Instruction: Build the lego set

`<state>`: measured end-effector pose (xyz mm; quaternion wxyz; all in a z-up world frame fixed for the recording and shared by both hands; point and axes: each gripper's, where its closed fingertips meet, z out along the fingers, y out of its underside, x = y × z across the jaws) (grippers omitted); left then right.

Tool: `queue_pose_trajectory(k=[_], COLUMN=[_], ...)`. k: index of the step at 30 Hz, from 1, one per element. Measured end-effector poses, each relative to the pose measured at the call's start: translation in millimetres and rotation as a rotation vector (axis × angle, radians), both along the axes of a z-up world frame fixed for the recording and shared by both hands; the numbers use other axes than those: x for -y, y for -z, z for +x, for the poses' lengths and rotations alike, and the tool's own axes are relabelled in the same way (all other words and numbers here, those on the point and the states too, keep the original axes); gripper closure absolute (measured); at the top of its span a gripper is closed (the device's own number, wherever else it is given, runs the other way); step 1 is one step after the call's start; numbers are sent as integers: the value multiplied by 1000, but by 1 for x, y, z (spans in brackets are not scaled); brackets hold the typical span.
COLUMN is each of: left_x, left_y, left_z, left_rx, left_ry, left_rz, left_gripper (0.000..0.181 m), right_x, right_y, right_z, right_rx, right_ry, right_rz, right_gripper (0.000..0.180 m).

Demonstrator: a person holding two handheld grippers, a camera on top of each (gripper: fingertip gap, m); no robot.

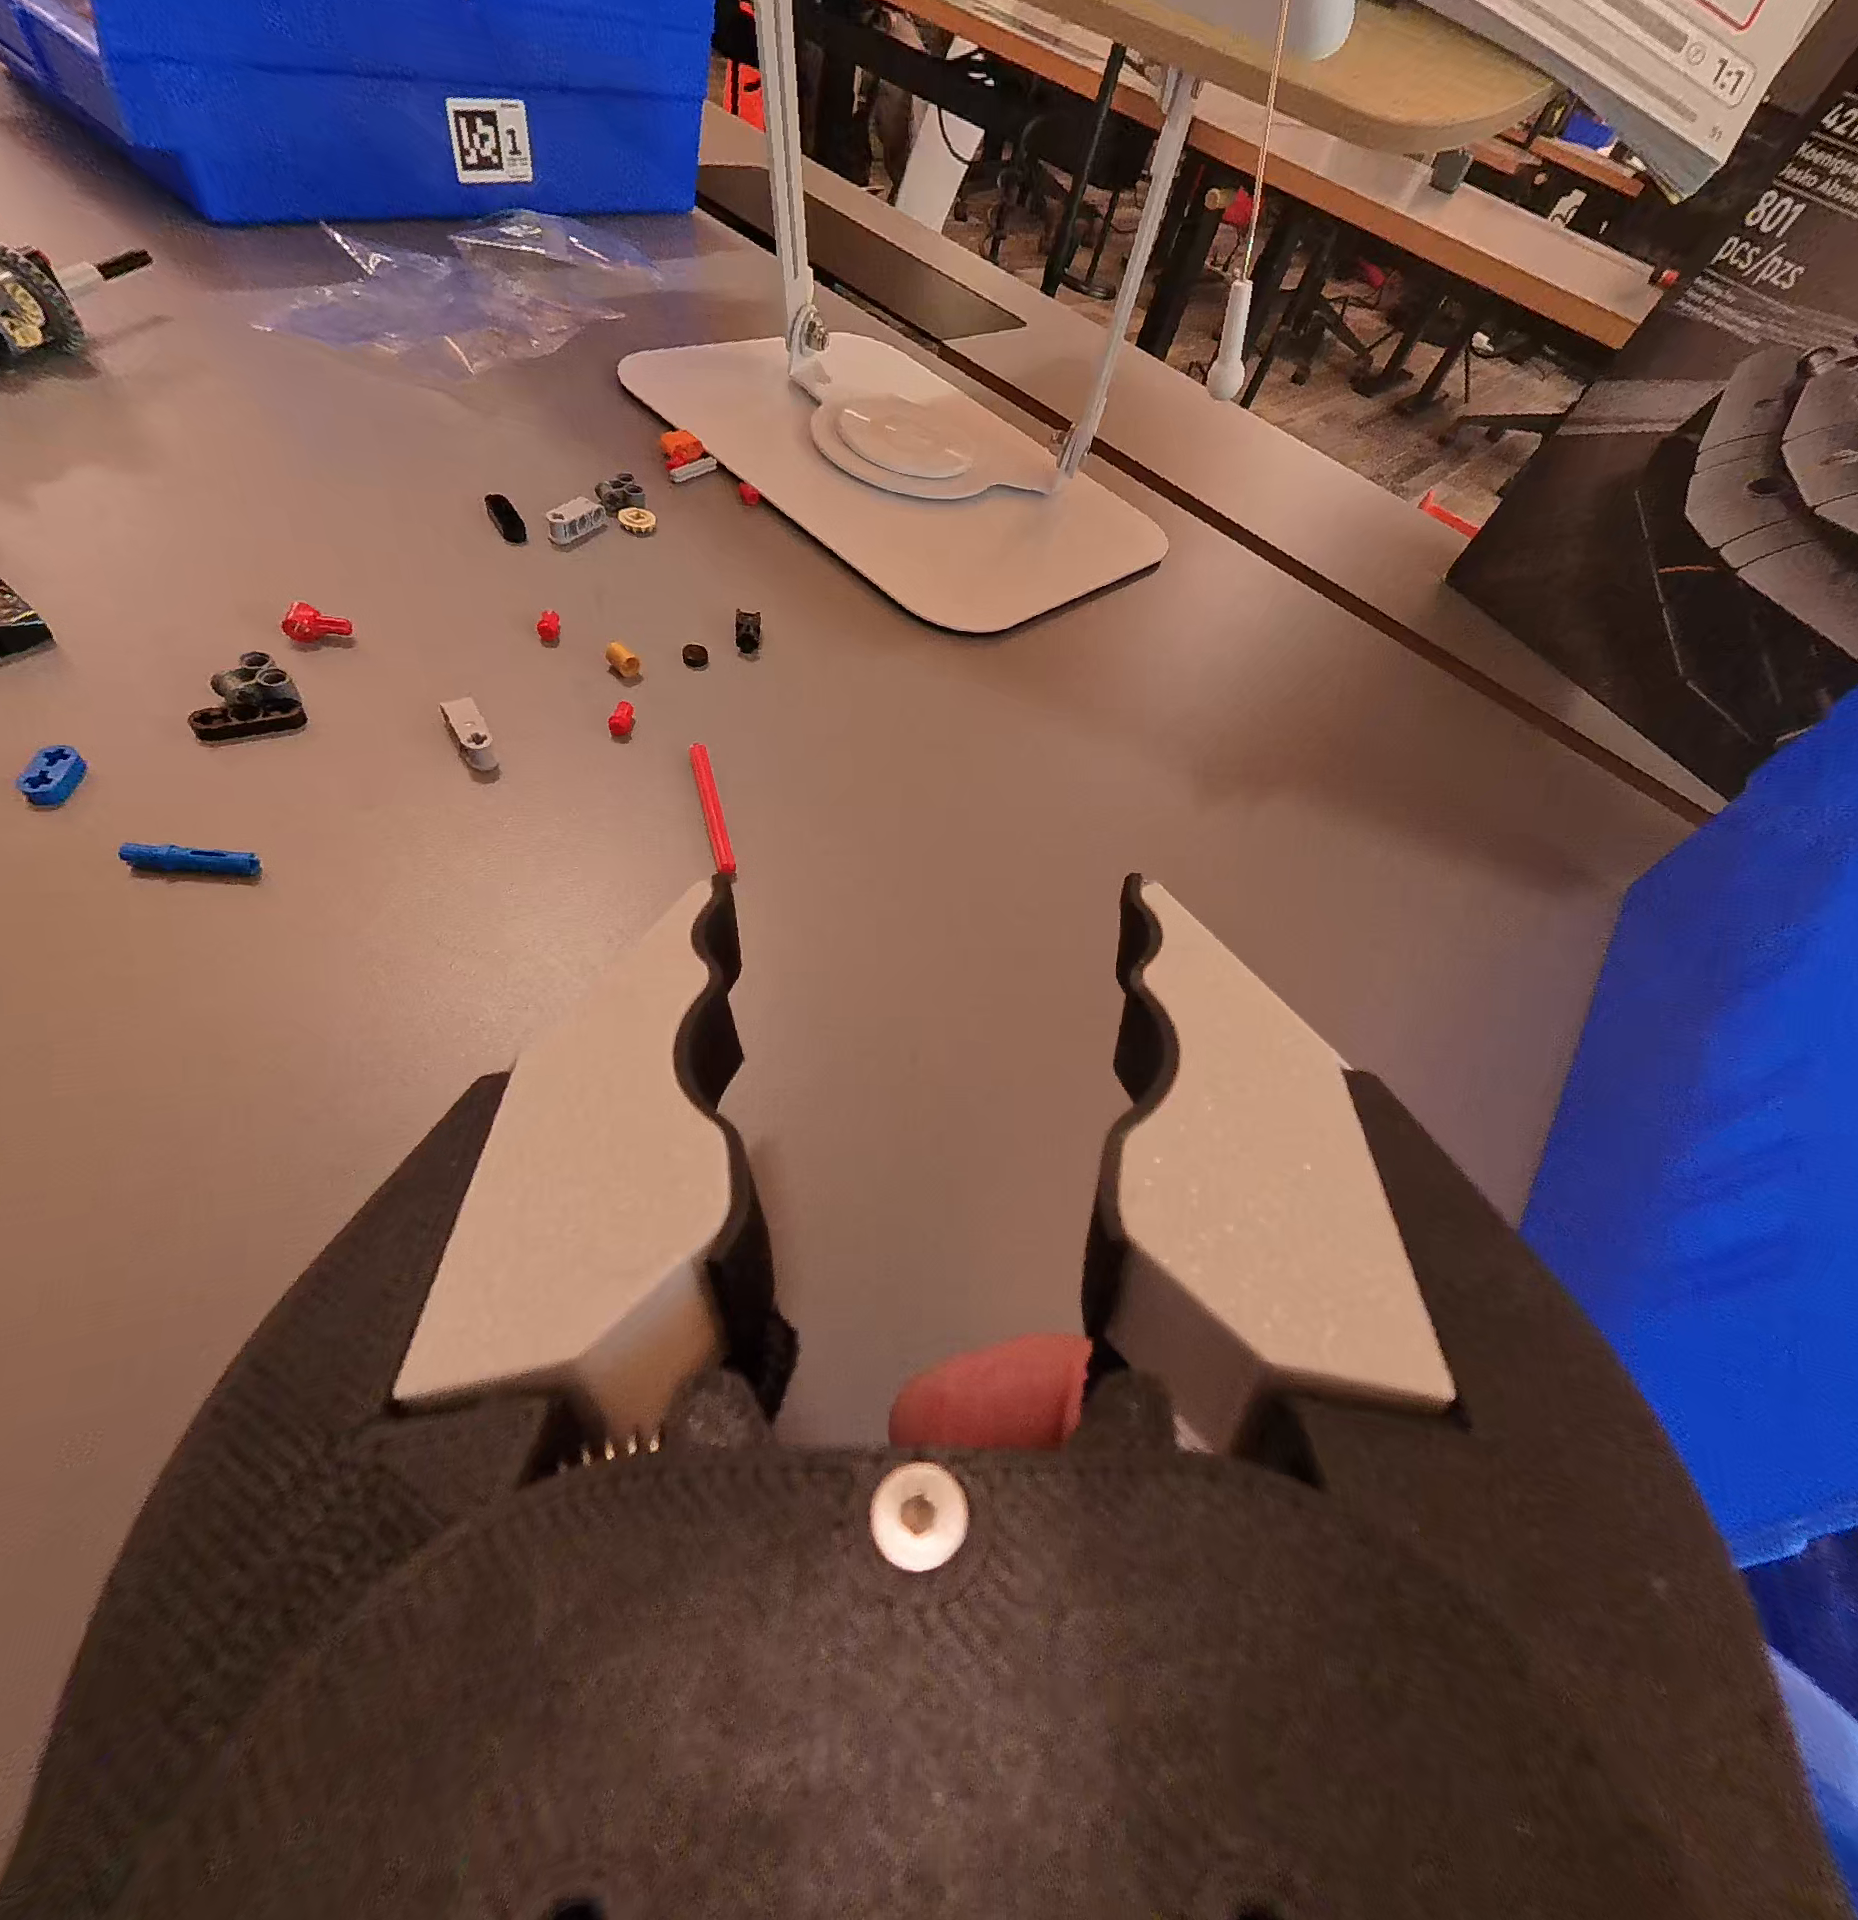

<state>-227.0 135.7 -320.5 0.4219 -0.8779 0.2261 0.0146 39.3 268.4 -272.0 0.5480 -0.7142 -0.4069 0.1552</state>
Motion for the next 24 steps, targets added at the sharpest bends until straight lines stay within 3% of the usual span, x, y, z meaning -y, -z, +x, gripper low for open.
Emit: queue_pose_trajectory(k=[13,24], left_x=[0,5], left_y=[1,1], left_z=[2,17], left_rx=[24,-17], left_ry=[14,106], left_rz=[-19,2], left_gripper=[93,125], right_x=[4,6], right_y=[3,7], right_z=[-3,-5], right_rx=[27,53], right_ry=[-22,-36], right_rz=[1,3], right_gripper=[107,107])
